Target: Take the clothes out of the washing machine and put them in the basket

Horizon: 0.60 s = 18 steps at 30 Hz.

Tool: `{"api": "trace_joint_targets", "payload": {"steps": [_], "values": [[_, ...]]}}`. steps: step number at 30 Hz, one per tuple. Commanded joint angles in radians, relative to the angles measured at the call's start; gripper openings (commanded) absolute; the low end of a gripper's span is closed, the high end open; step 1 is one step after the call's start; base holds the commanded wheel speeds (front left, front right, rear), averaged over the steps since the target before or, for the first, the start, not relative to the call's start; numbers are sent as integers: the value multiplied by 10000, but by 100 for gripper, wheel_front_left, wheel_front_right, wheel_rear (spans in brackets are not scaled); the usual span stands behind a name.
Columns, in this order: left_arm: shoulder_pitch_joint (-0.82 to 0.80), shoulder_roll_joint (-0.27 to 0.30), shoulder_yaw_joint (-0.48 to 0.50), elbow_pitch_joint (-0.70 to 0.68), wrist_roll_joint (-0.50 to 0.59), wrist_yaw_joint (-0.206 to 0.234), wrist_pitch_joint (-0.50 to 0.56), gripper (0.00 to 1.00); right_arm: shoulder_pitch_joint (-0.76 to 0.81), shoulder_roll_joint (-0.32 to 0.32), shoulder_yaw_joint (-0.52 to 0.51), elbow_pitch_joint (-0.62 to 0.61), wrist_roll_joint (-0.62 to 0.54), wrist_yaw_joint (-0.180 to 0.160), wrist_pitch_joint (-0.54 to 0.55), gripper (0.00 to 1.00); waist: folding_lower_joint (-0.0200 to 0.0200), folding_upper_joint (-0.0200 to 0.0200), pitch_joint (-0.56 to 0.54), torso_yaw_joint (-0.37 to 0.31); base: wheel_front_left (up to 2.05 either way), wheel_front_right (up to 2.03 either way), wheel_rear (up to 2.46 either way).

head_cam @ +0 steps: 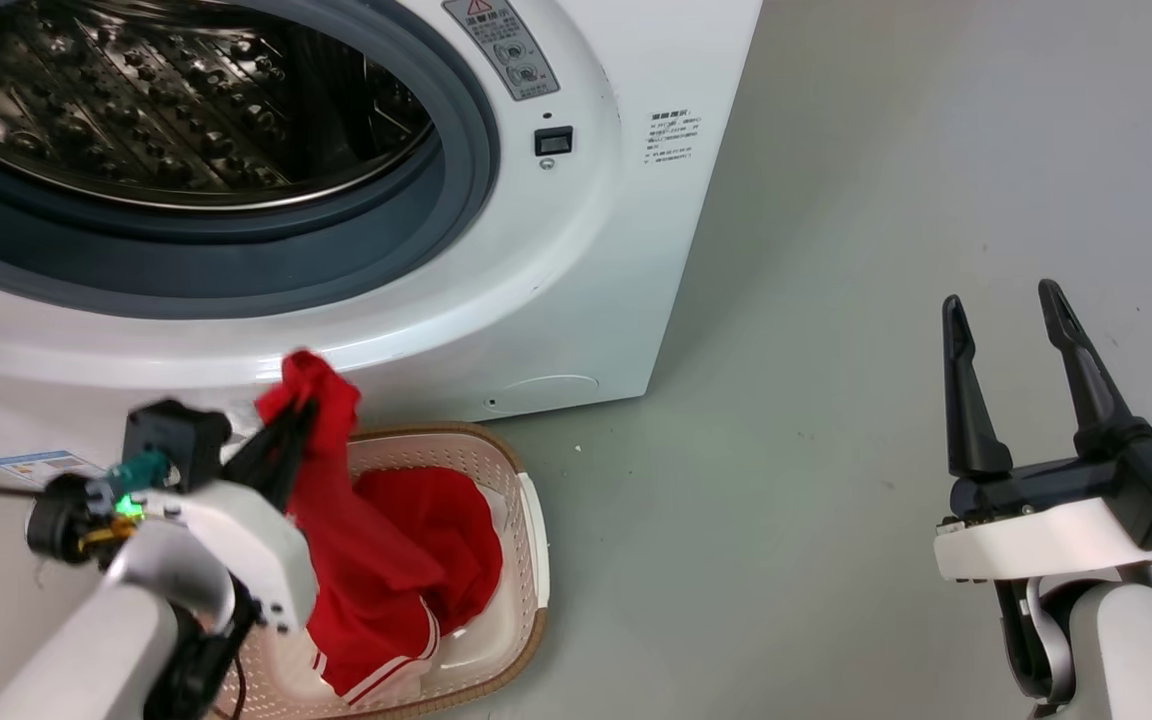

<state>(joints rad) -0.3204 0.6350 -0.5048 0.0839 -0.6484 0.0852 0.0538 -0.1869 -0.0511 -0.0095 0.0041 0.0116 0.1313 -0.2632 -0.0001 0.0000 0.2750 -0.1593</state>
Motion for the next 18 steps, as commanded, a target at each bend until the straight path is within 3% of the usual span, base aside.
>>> {"api": "trace_joint_targets", "payload": {"steps": [1,7,11,18], "values": [[224,160,5,-187,12,133,118,0,-111,18,46,-8,75,-13,-23,100,1,0,94,-69,0,0,0],[569,190,-381,212,-226,6,875,0,-287,16,116,-10,147,-13,-23,100,1,0,471,-331,0,0,0],[237,-2,-792,1381,-271,-459,1253,0,-481,16,144,-58,196,-13,-23,100,1,0,875,-659,0,0,0],[-929,-591,-1024,4158,-37,-1025,858,0,-647,19,111,-228,286,-13,-23,100,1,0,1727,-1203,0,0,0]]}}
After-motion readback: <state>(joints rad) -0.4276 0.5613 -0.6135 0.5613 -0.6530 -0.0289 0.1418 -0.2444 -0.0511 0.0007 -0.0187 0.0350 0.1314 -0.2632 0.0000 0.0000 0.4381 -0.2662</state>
